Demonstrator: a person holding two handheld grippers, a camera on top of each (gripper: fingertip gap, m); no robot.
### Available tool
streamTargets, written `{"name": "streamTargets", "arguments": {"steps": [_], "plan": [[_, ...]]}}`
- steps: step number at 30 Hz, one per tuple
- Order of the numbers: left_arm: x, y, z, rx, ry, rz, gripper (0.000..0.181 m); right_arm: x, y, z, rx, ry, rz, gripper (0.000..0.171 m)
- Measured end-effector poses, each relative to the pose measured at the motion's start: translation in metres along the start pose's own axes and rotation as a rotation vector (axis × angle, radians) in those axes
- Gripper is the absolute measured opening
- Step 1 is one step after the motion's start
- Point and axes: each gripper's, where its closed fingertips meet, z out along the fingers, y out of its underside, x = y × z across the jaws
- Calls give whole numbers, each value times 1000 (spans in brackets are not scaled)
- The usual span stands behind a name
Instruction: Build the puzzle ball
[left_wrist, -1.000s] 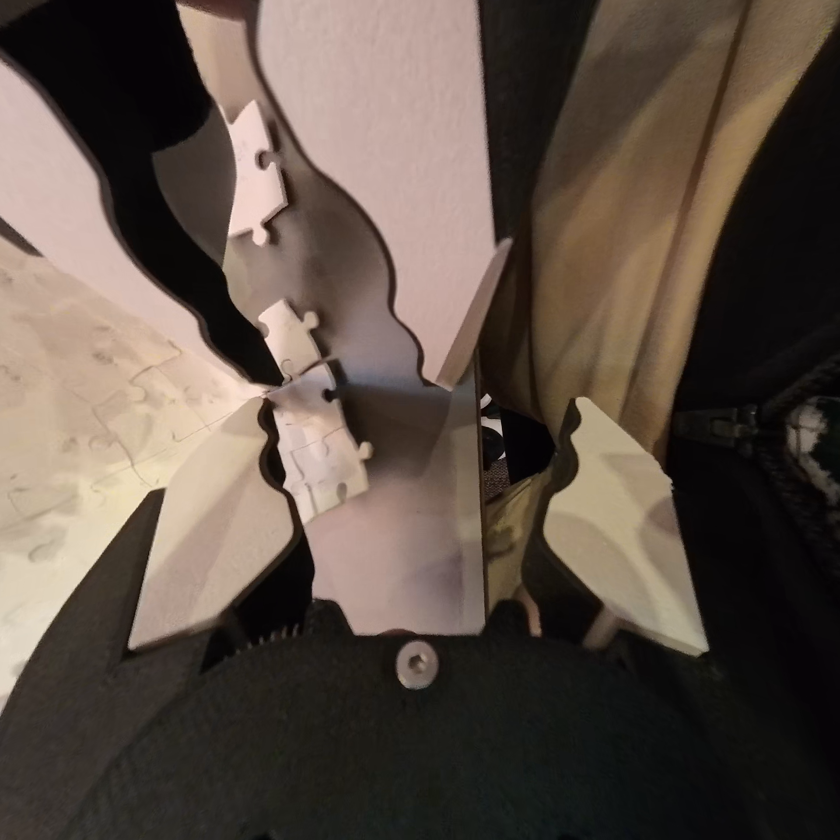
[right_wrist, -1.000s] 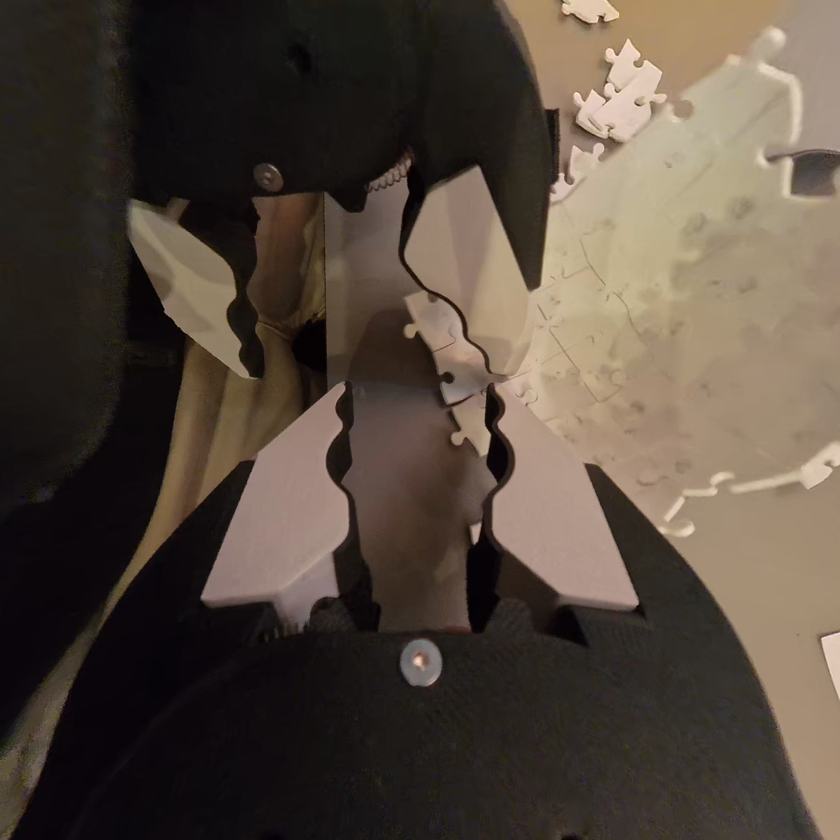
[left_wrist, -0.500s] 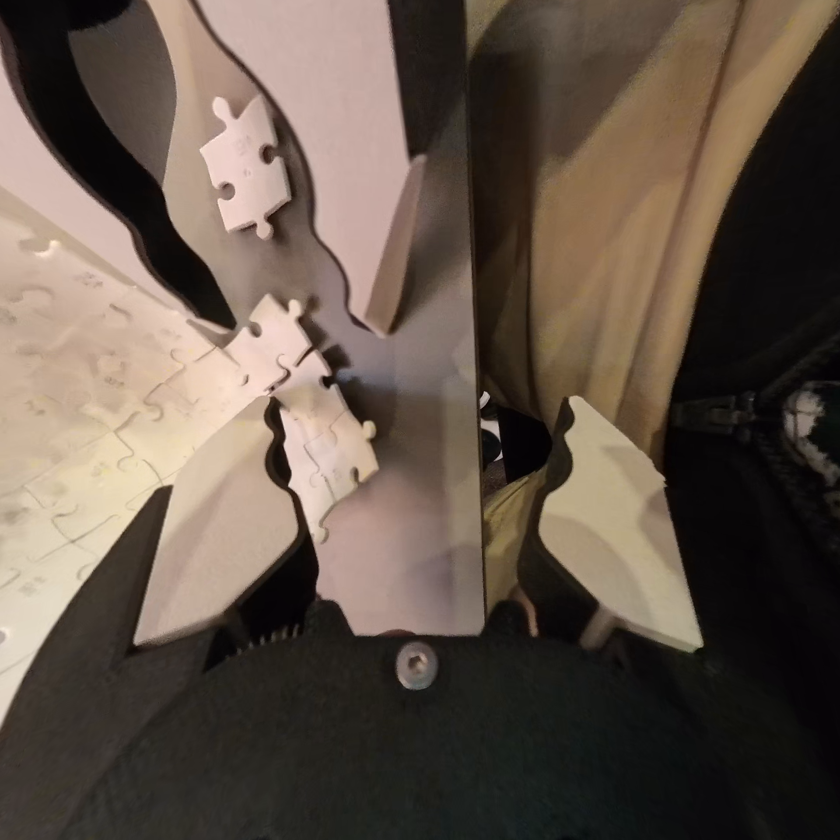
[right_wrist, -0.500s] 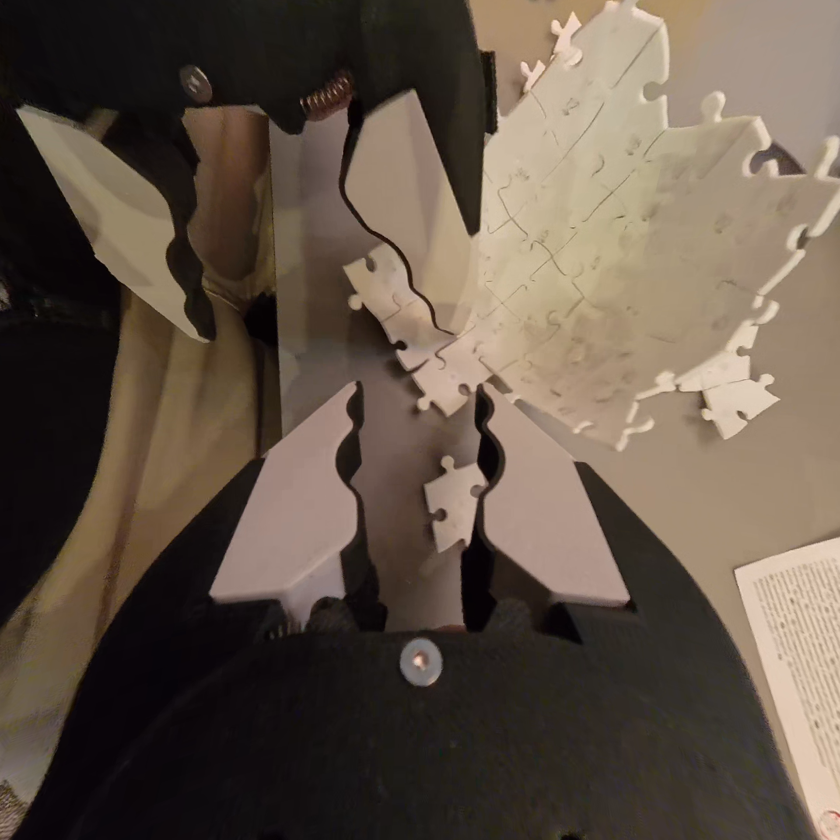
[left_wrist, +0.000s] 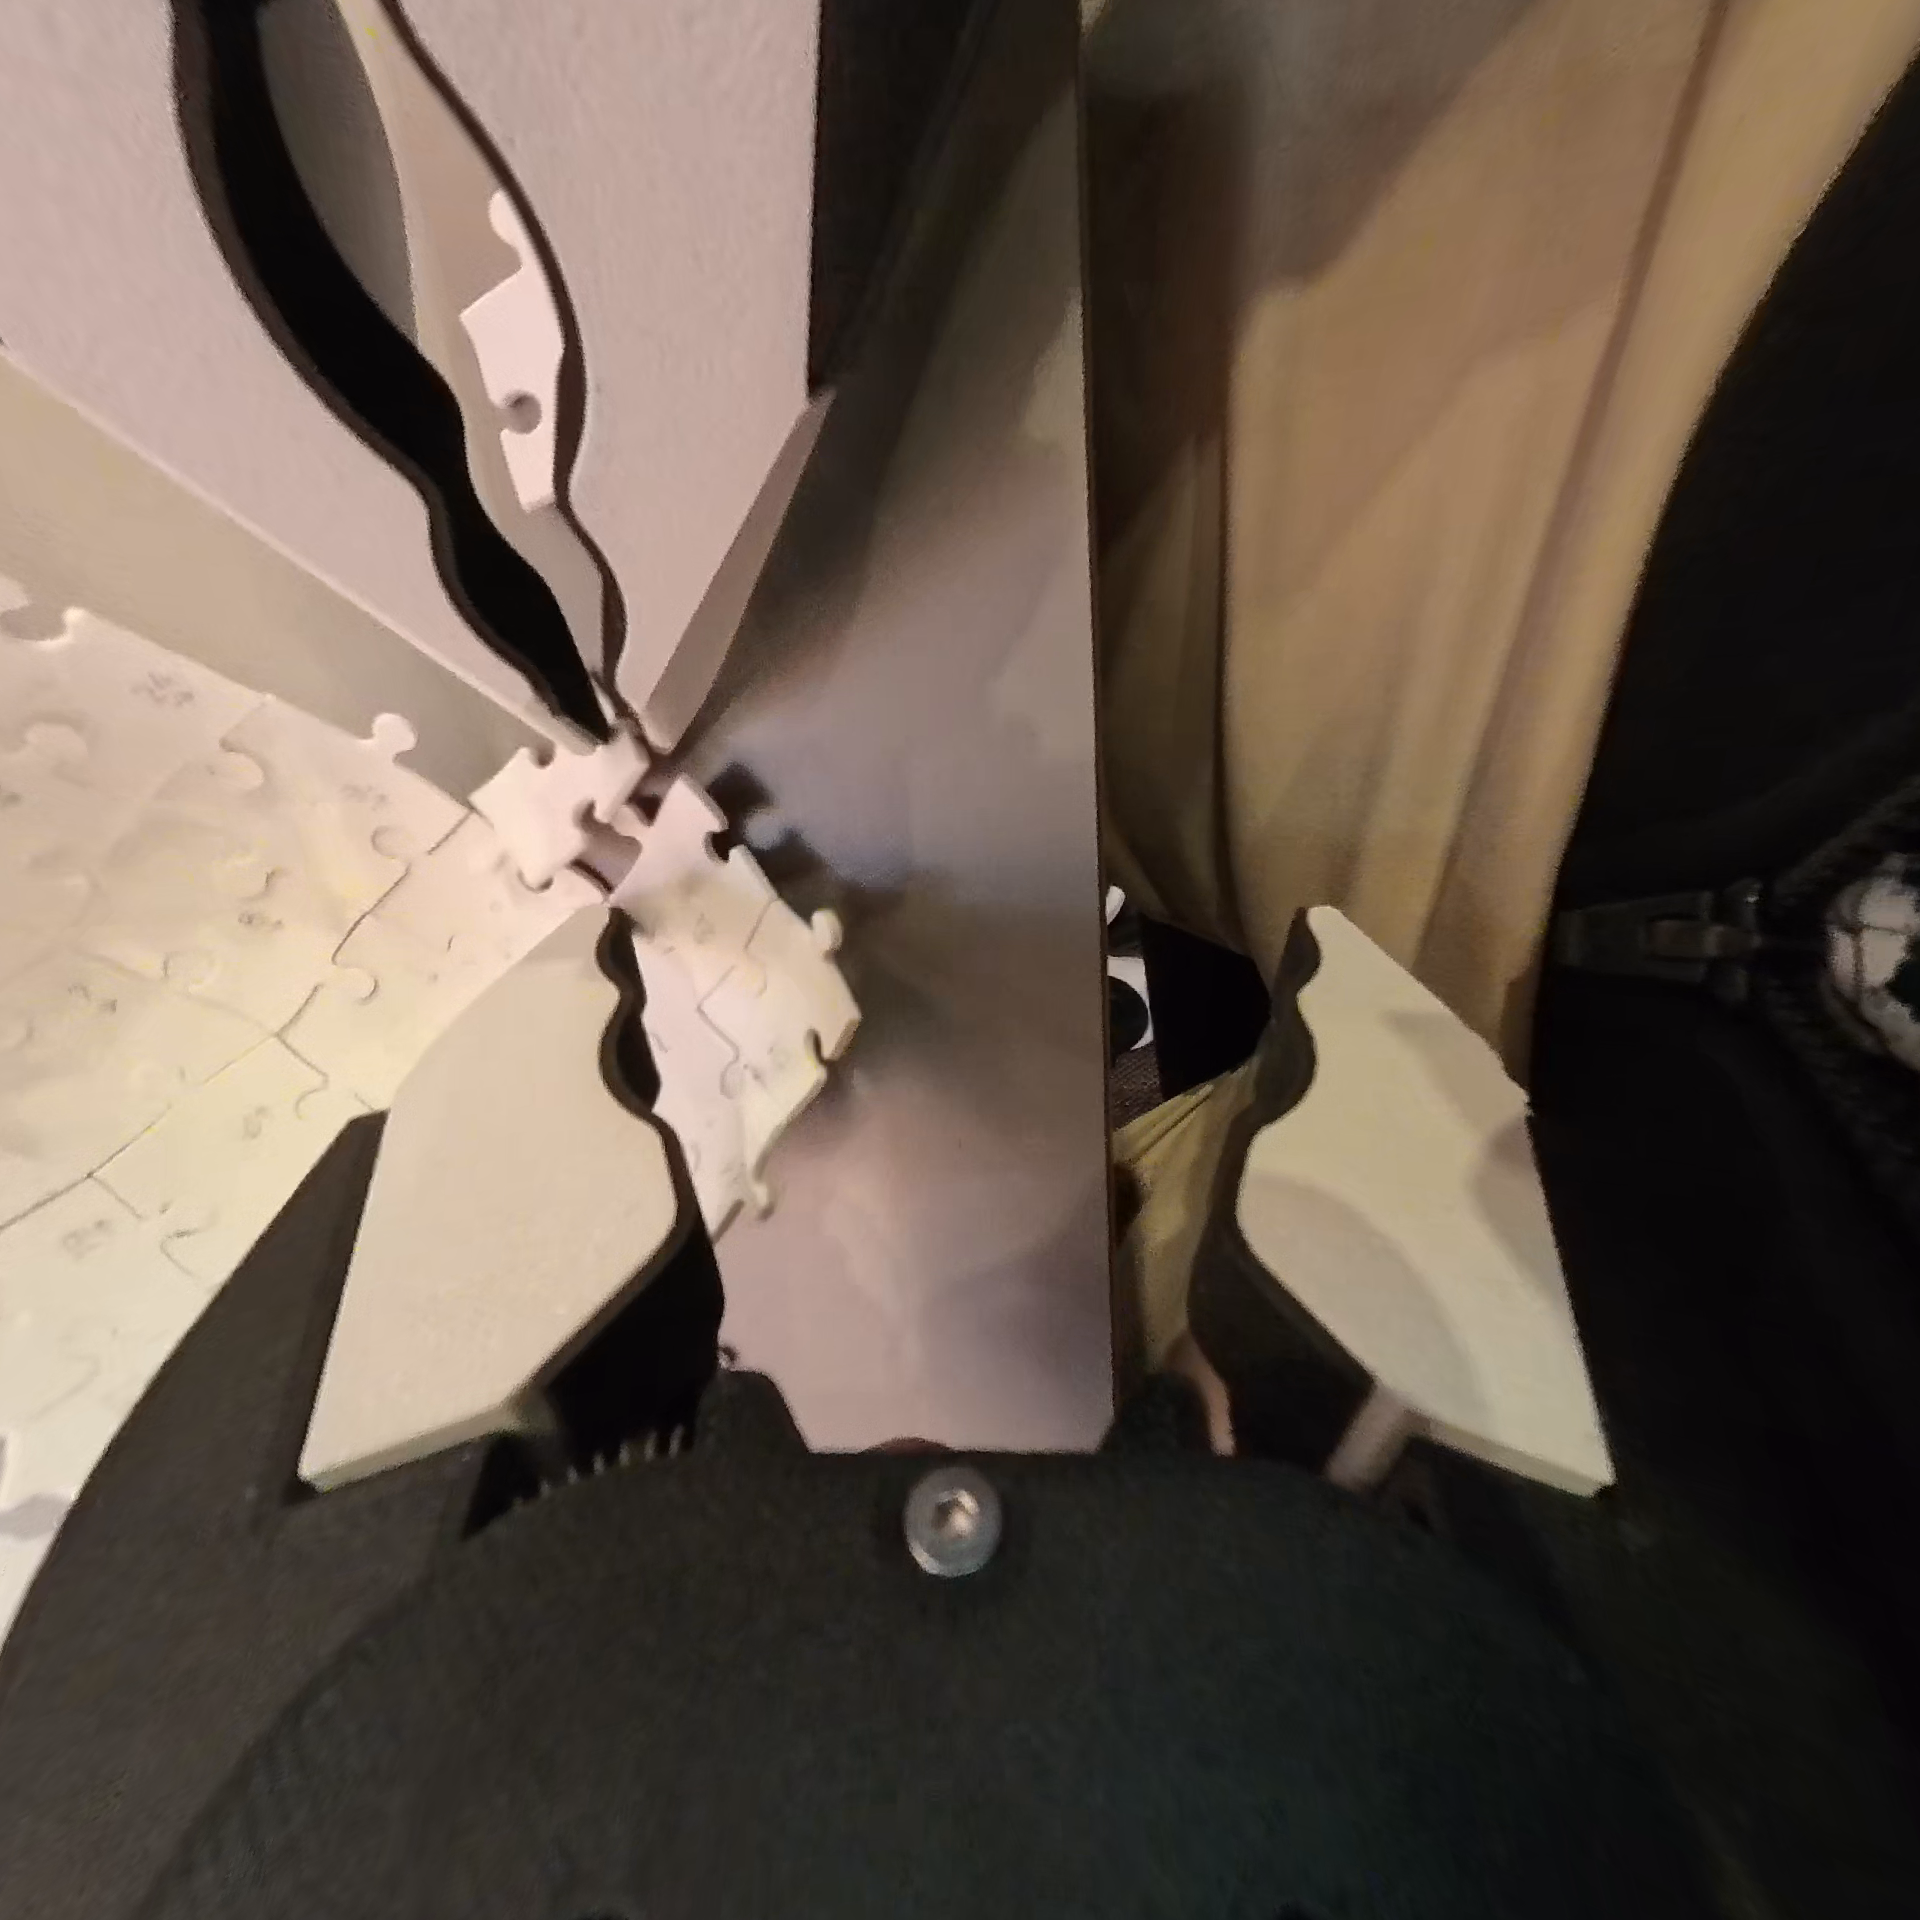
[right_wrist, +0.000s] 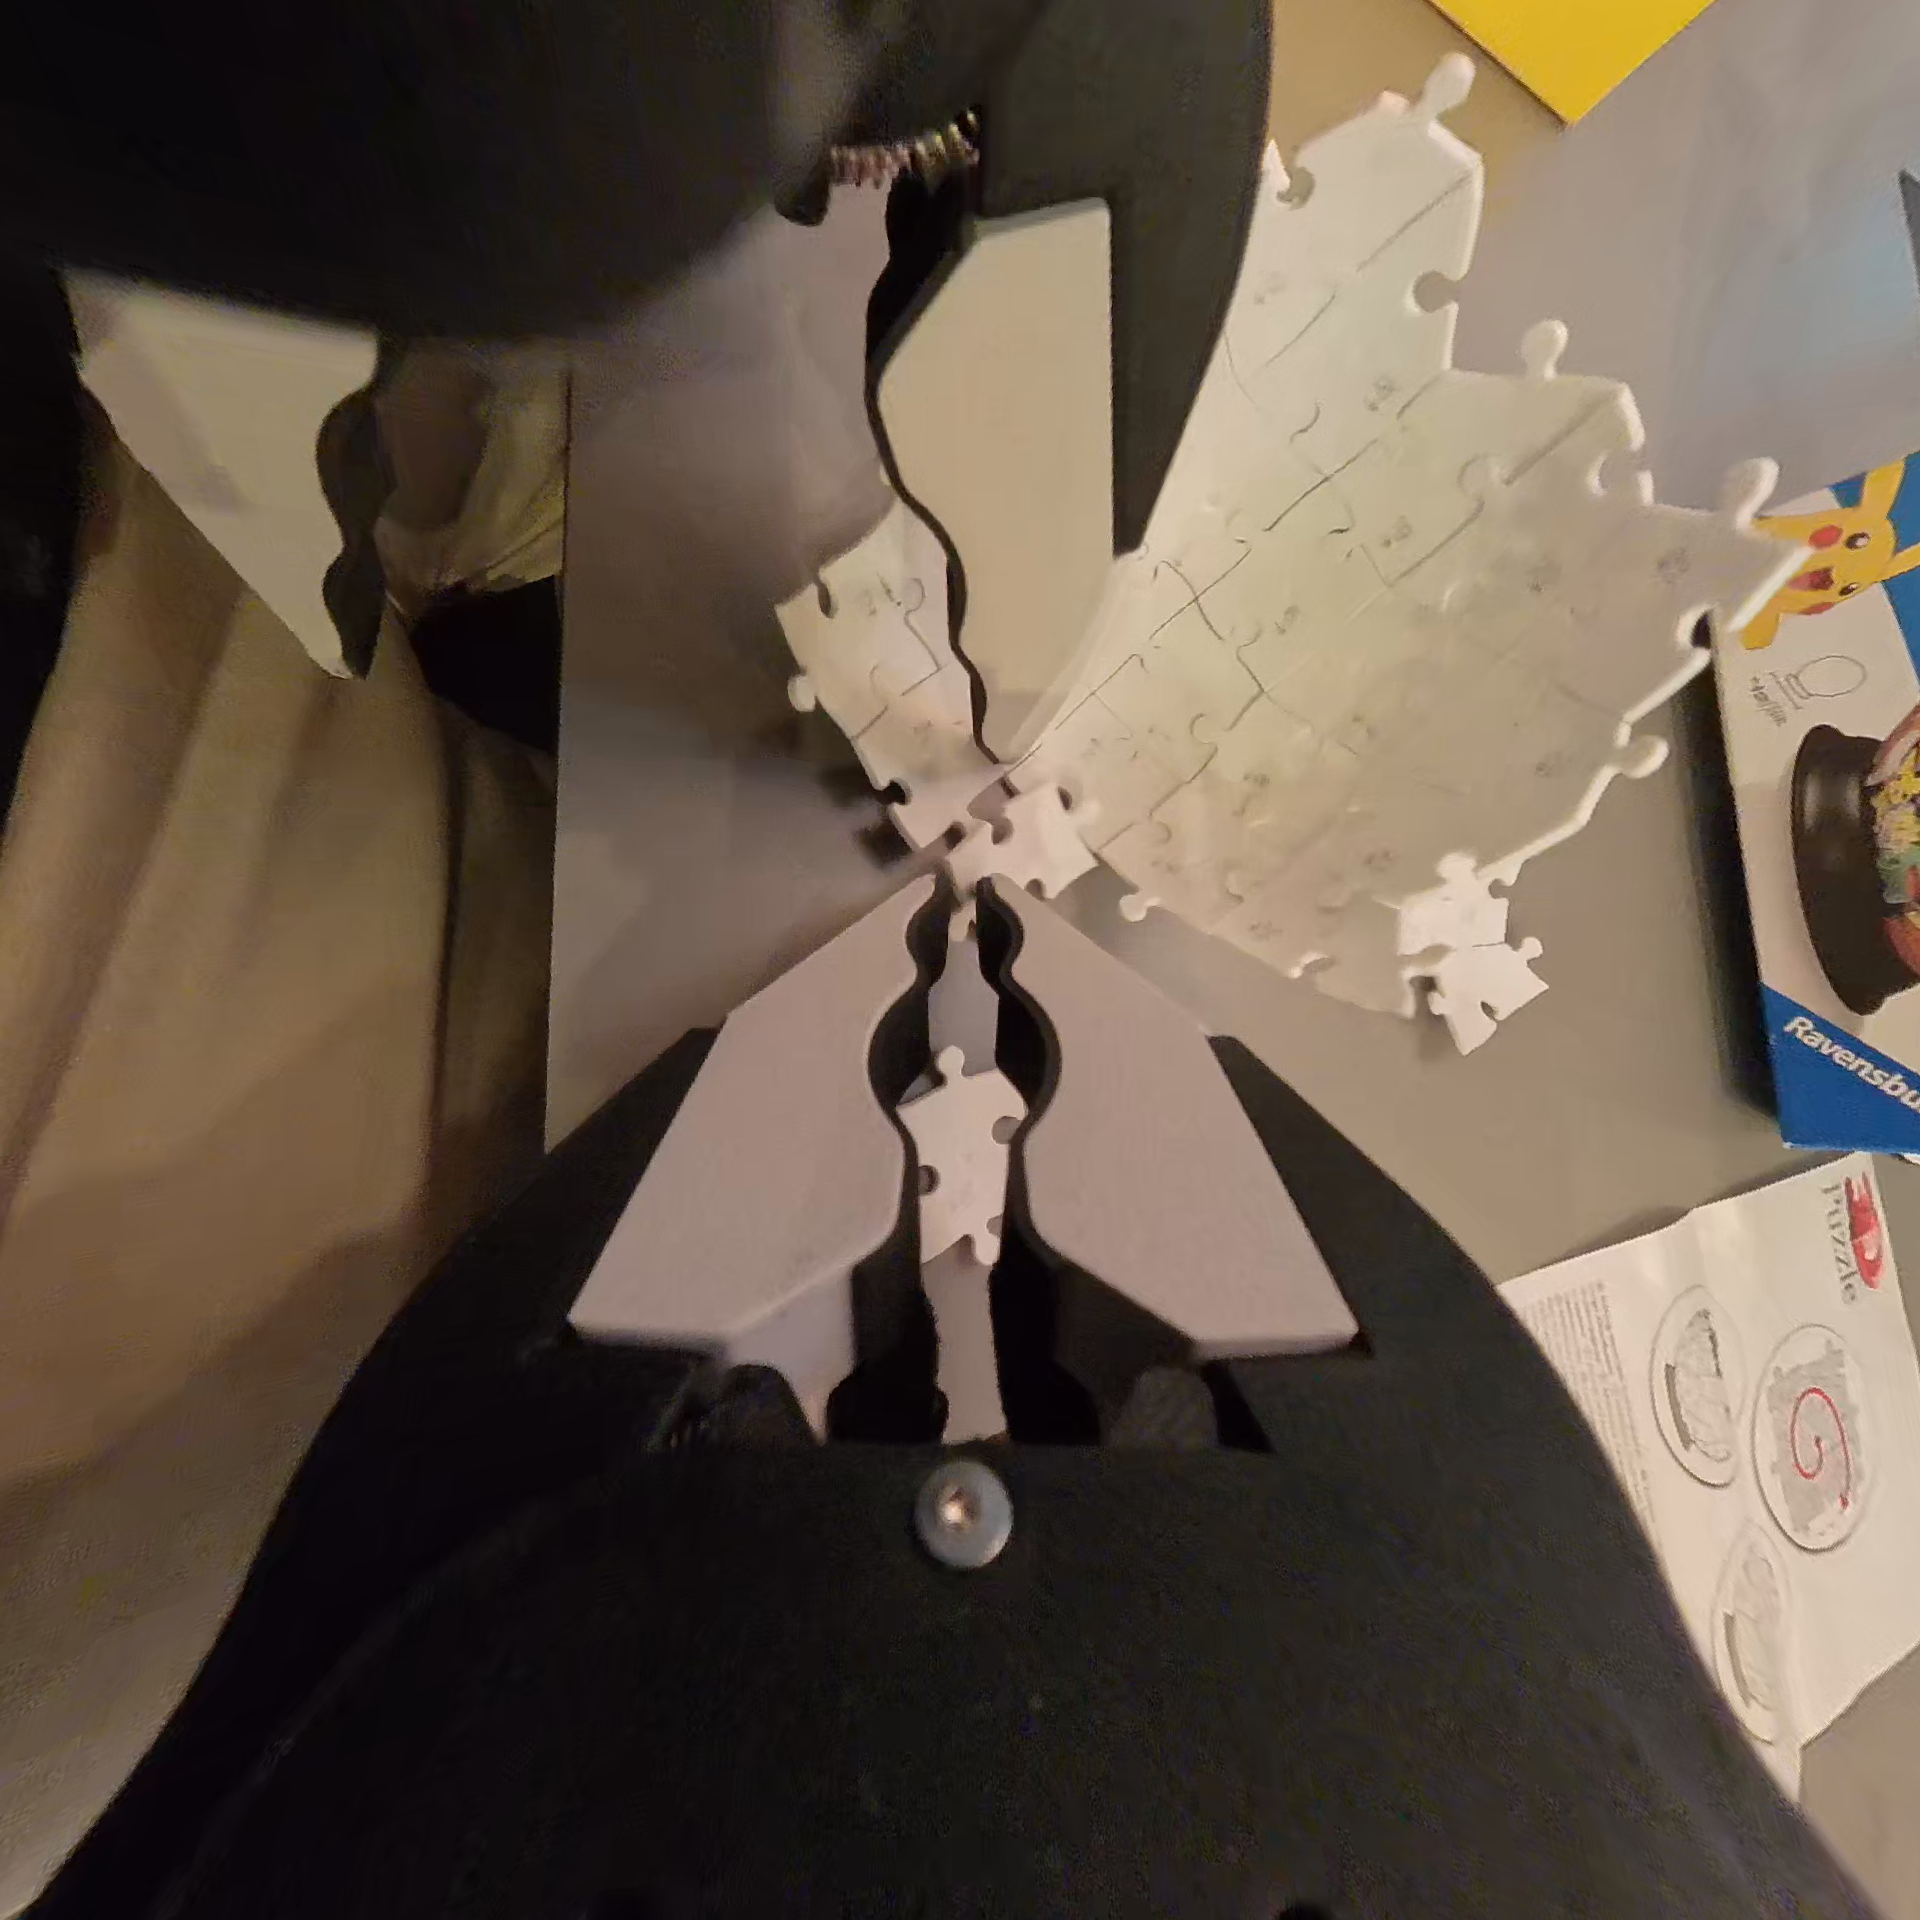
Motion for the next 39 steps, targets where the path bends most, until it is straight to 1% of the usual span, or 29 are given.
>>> {"name": "streamTargets", "arguments": {"steps": [7,11,14,16,18,21,25,26,28,30,32,33,35,37,38,39], "plan": [[0,0,0,0,1,-3,113,1,-5,-2,16,6,-29,2],[0,0,0,-1,0,-3,113,-2,-6,-12,27,-39,30,1],[0,0,-1,0,1,-3,113,2,4,-26,-8,-52,44,0],[0,0,-1,-1,0,-3,113,3,11,-36,-23,-96,45,1],[0,0,-1,-1,0,-3,113,11,22,-45,-59,-96,-38,1],[1,1,-1,-7,-2,-1,113,20,44,-52,-127,-129,-156,6],[1,1,-1,-15,-3,-3,113,24,73,-61,-257,-198,-160,16],[1,1,-1,-16,-3,-3,113,25,77,-64,-284,-210,-110,19],[0,1,-1,-17,-2,-4,112,32,71,-66,-257,-184,54,17],[0,1,-1,-14,-2,-6,111,44,67,-63,-242,-120,300,14],[0,0,-1,-10,-1,-7,112,42,62,-60,-197,-113,524,13],[0,0,-1,-8,0,-7,112,38,57,-58,-162,-122,601,16],[1,0,-1,-4,1,-7,113,30,65,-52,-205,-98,683,24],[1,0,-1,-3,1,-6,113,25,74,-45,-234,-78,727,43],[1,0,-1,-3,1,-7,113,26,71,-44,-212,-61,754,49],[1,0,-1,-2,1,-7,113,27,72,-43,-220,-46,772,51]]}}
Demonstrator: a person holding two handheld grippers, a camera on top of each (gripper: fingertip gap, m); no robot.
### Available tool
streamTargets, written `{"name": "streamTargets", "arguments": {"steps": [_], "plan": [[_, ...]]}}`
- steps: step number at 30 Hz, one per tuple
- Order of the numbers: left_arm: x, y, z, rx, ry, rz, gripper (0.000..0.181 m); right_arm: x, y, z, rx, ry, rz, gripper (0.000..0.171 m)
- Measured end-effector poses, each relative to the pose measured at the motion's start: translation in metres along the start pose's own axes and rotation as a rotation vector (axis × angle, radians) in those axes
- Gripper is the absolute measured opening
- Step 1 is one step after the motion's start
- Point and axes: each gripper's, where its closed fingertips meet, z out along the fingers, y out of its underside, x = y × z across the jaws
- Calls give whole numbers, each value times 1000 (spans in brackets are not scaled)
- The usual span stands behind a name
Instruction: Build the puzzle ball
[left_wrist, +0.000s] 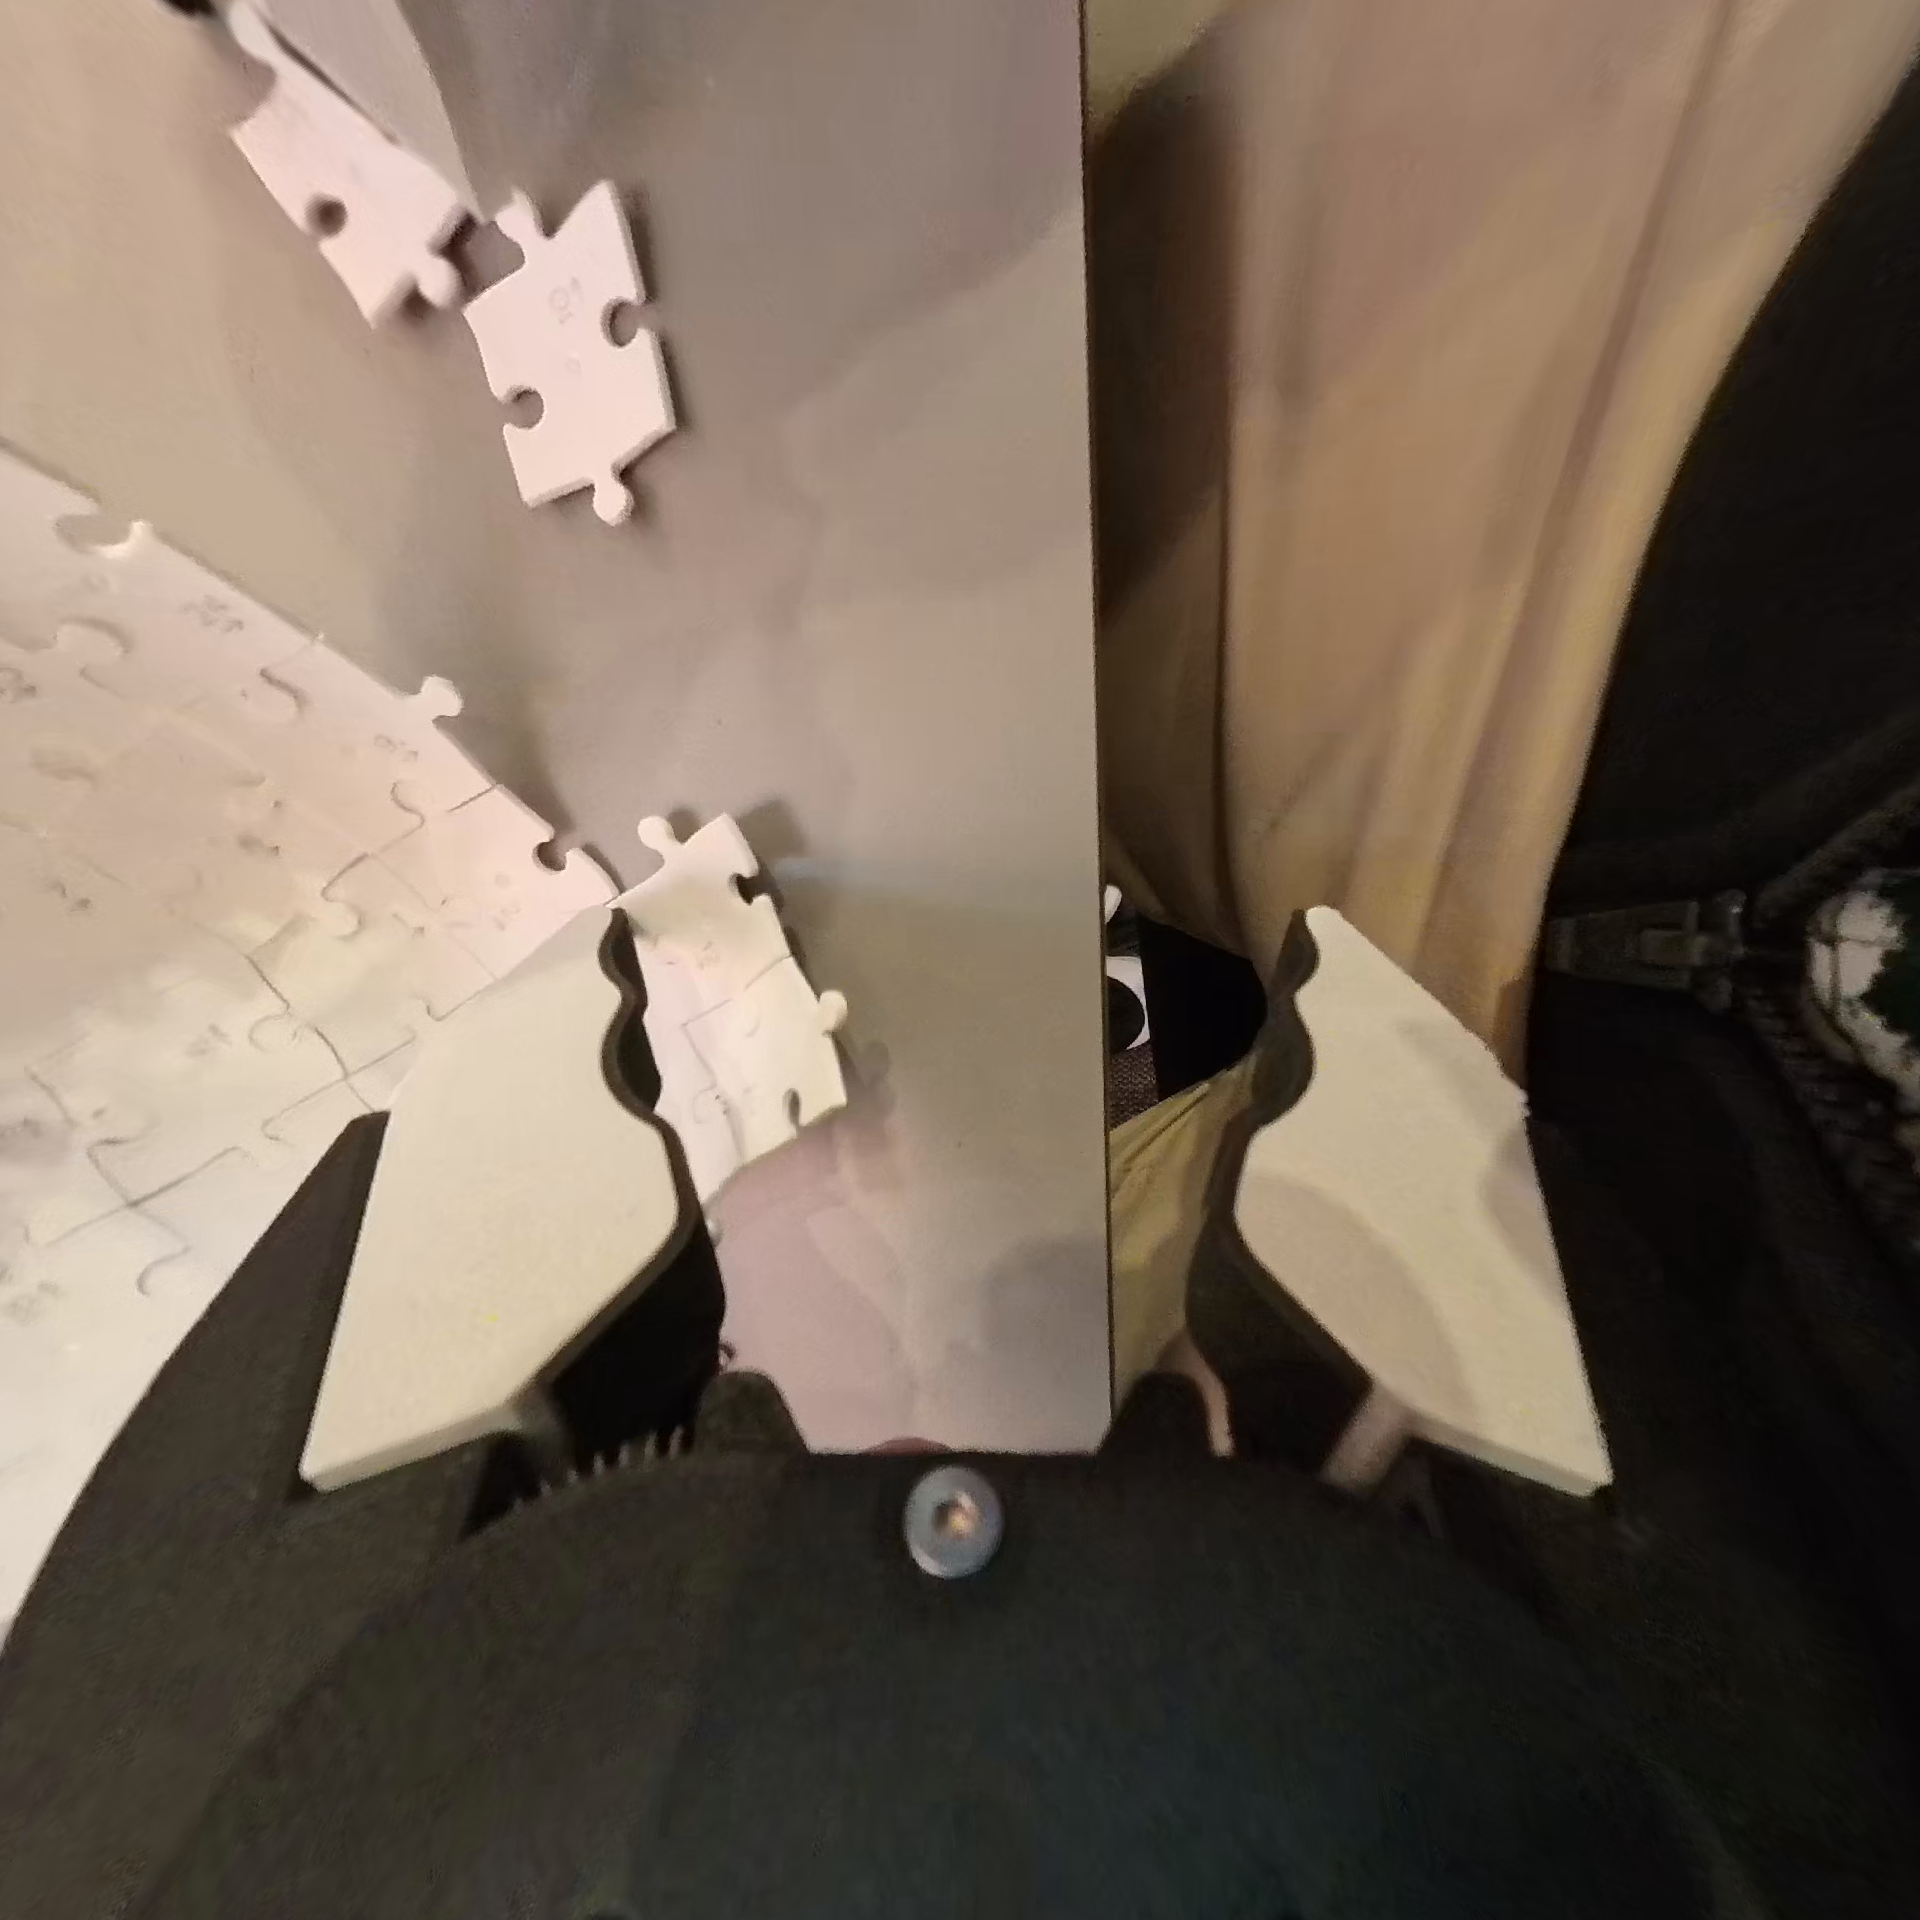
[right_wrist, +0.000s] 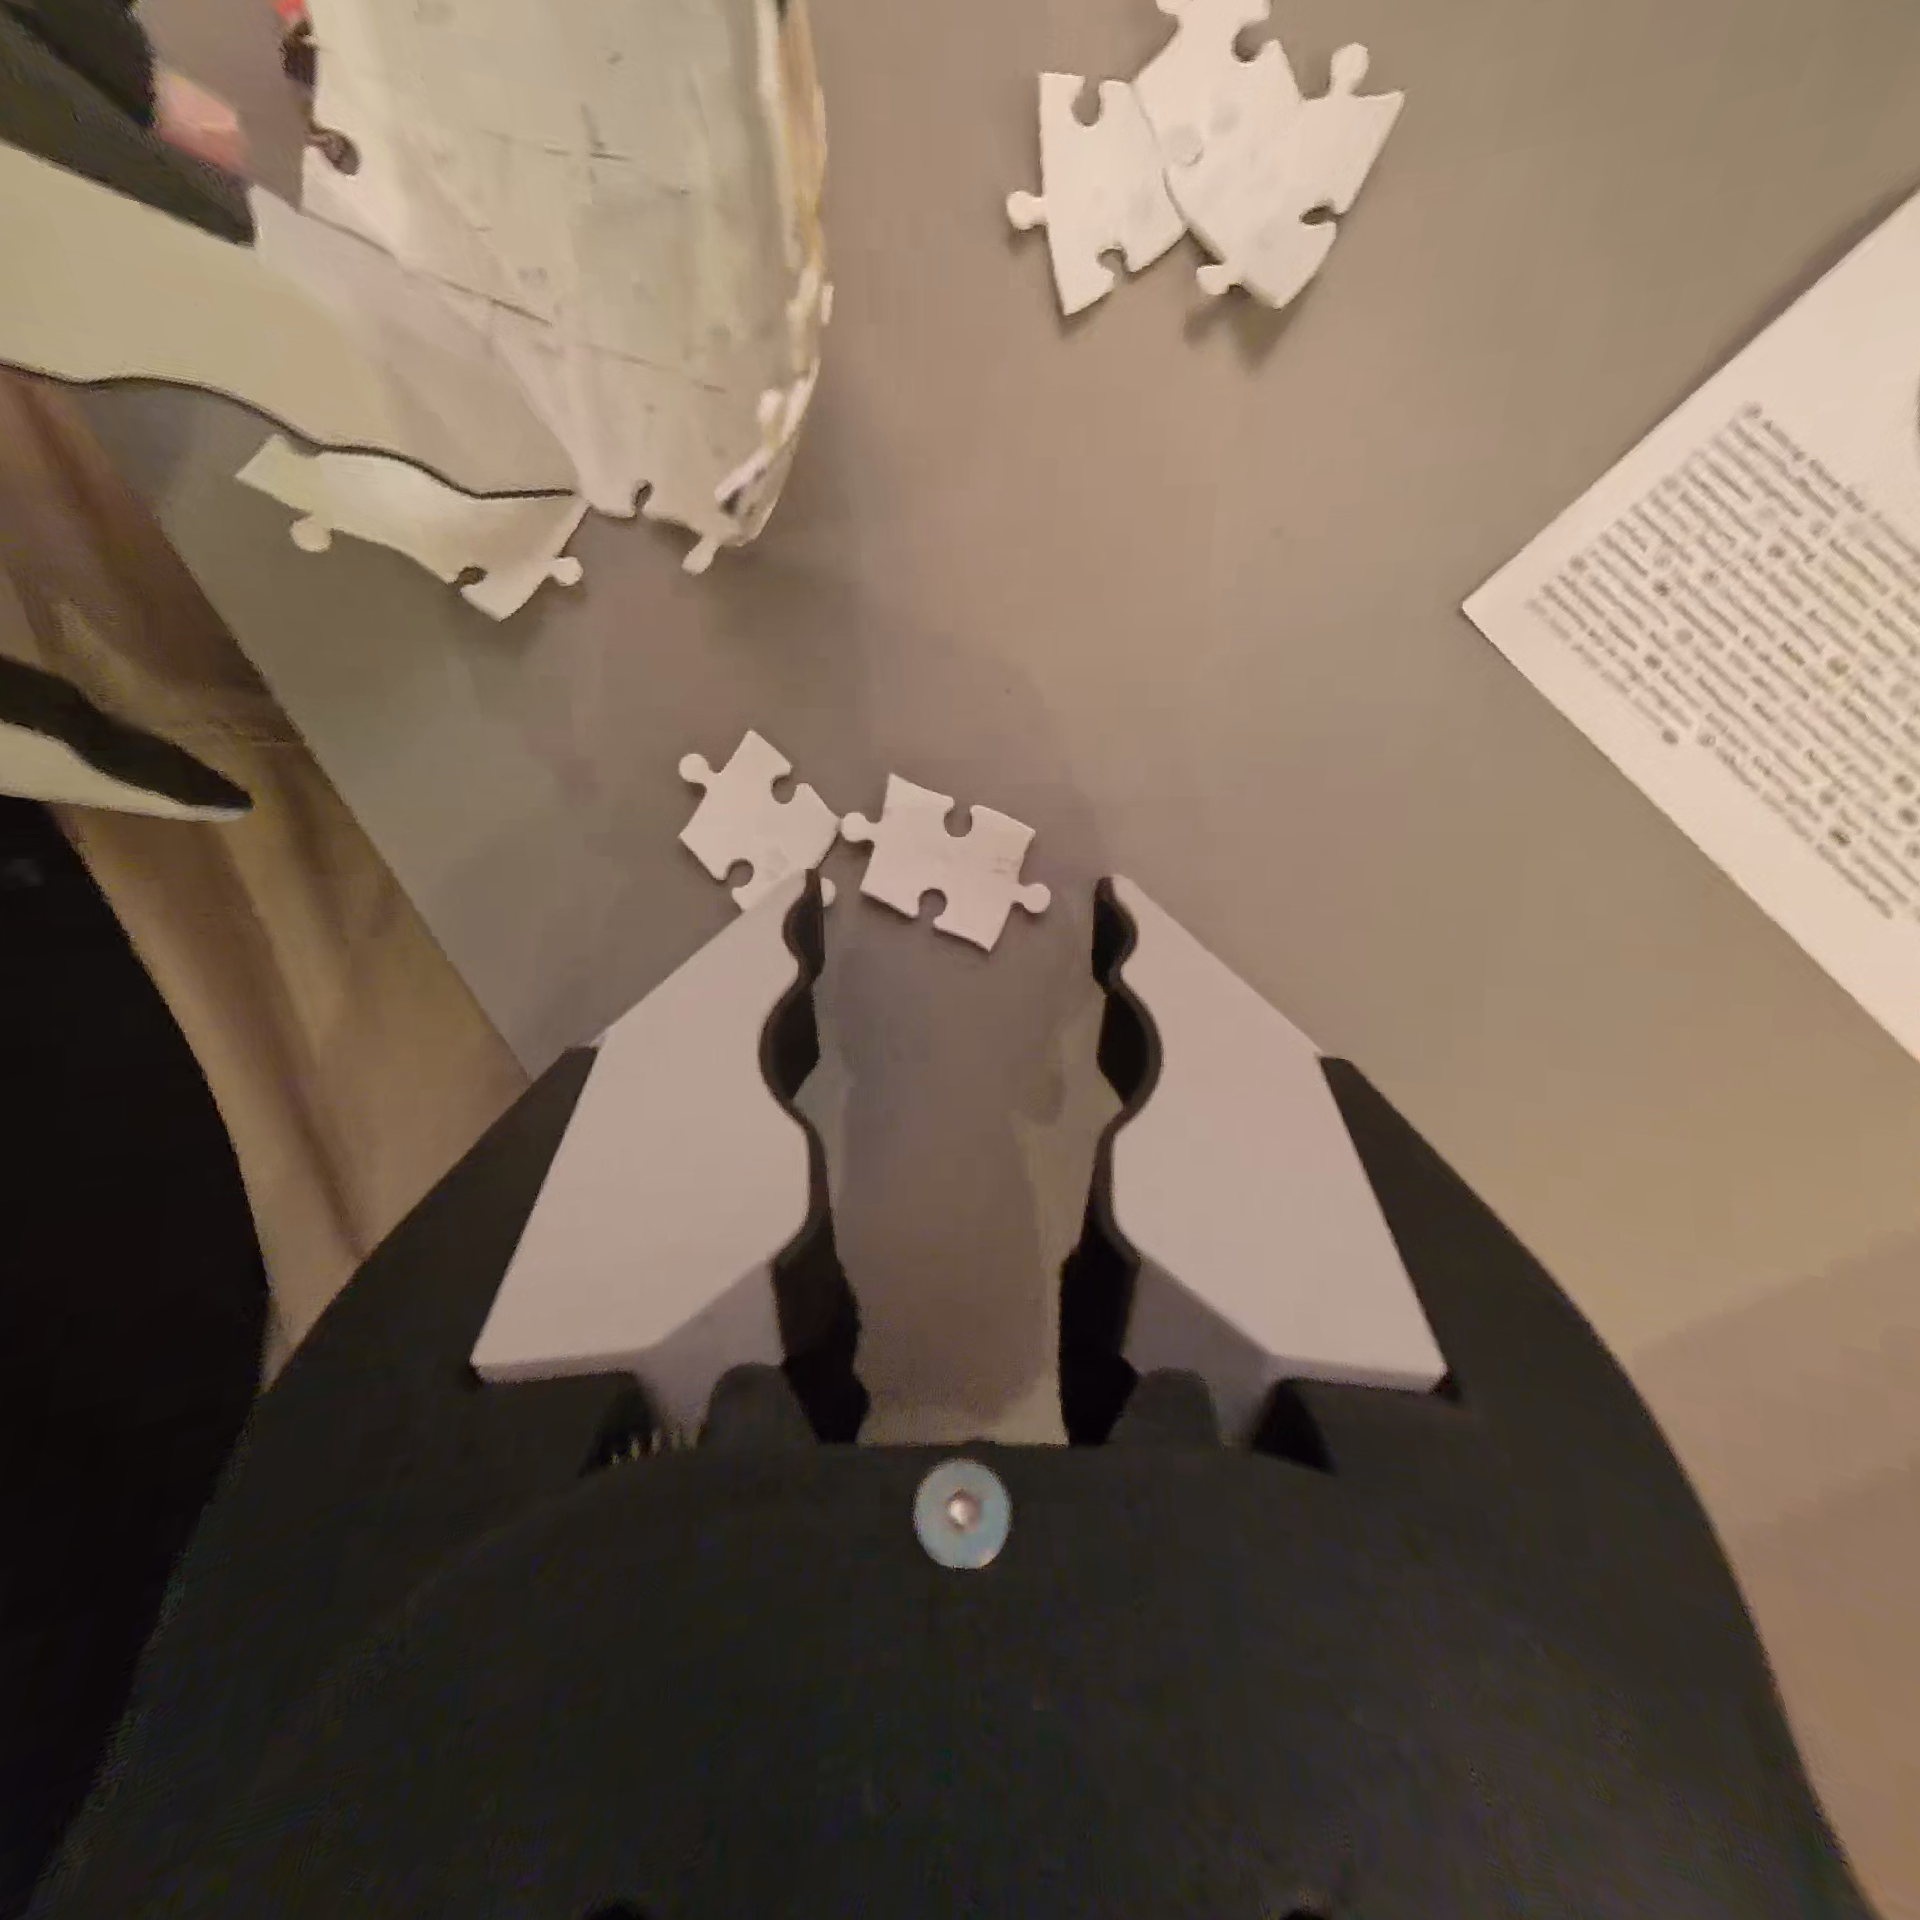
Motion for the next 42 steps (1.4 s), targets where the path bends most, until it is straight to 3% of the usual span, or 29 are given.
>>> {"name": "streamTargets", "arguments": {"steps": [2,5,11,14,17,25,27,31,42], "plan": [[0,0,0,-4,0,1,113,-1,0,1,-16,34,-4,57],[0,1,0,-6,1,1,113,-6,-2,5,-15,49,-85,43],[1,1,0,-10,-1,2,114,2,-5,4,-22,-16,-247,32],[0,0,0,-9,-1,-1,113,-1,-10,-1,6,-70,-316,5],[0,0,0,-8,-2,-3,113,1,-10,-4,-3,-52,-352,10],[-1,-1,0,-2,1,-3,112,-32,10,-6,-46,-90,-260,46],[-1,-1,1,0,1,-3,113,-24,13,0,-34,-18,-271,45],[0,0,1,-6,-2,3,114,-30,8,3,11,-51,-310,36],[-1,0,1,-10,-4,0,113,-39,-2,-11,70,-123,-403,35]]}}
